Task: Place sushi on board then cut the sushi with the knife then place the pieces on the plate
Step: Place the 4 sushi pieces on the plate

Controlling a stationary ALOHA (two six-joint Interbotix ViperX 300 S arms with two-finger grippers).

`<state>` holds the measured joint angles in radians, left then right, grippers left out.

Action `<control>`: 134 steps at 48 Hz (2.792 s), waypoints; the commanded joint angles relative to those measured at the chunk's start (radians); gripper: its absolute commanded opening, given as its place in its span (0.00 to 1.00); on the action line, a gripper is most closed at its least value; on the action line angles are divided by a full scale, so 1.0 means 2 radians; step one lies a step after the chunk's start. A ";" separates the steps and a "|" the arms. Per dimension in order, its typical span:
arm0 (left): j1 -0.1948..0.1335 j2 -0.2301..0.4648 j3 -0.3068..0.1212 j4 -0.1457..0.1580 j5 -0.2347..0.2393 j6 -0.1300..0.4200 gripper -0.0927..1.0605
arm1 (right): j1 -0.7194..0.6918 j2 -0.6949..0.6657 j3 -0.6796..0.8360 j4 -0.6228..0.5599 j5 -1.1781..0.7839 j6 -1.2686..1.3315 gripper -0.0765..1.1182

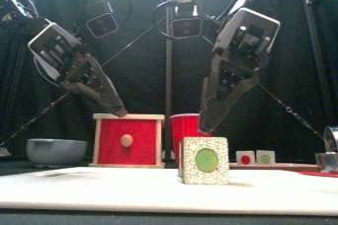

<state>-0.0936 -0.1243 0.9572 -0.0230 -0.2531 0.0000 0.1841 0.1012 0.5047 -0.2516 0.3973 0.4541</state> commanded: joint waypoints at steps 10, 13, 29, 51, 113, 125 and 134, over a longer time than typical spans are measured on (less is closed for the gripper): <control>0.000 -0.002 -0.007 -0.003 -0.002 0.000 0.68 | 0.003 0.025 -0.041 -0.001 0.023 -0.003 0.70; 0.000 -0.002 -0.006 -0.003 -0.003 0.000 0.68 | 0.002 0.031 -0.045 -0.002 0.026 -0.004 0.70; 0.000 -0.002 -0.005 -0.004 -0.002 0.000 0.68 | 0.001 0.047 -0.044 -0.010 0.026 0.000 0.56; 0.000 -0.002 -0.005 -0.004 -0.002 0.001 0.68 | -0.069 -0.109 0.077 -0.005 0.051 0.012 0.50; 0.002 -0.002 -0.005 -0.004 -0.002 0.001 0.68 | -0.316 -0.267 0.263 -0.002 0.009 0.011 0.75; 0.002 -0.002 -0.006 -0.005 -0.002 0.001 0.68 | -0.176 -0.258 0.199 0.007 -0.017 0.011 0.75; 0.002 -0.002 -0.007 -0.005 -0.002 0.001 0.68 | -0.071 -0.199 0.143 0.006 -0.056 0.012 0.75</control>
<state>-0.0920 -0.1227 0.9603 -0.0307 -0.2516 0.0015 -0.0184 -0.3252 0.8483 -0.2393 0.3145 0.4725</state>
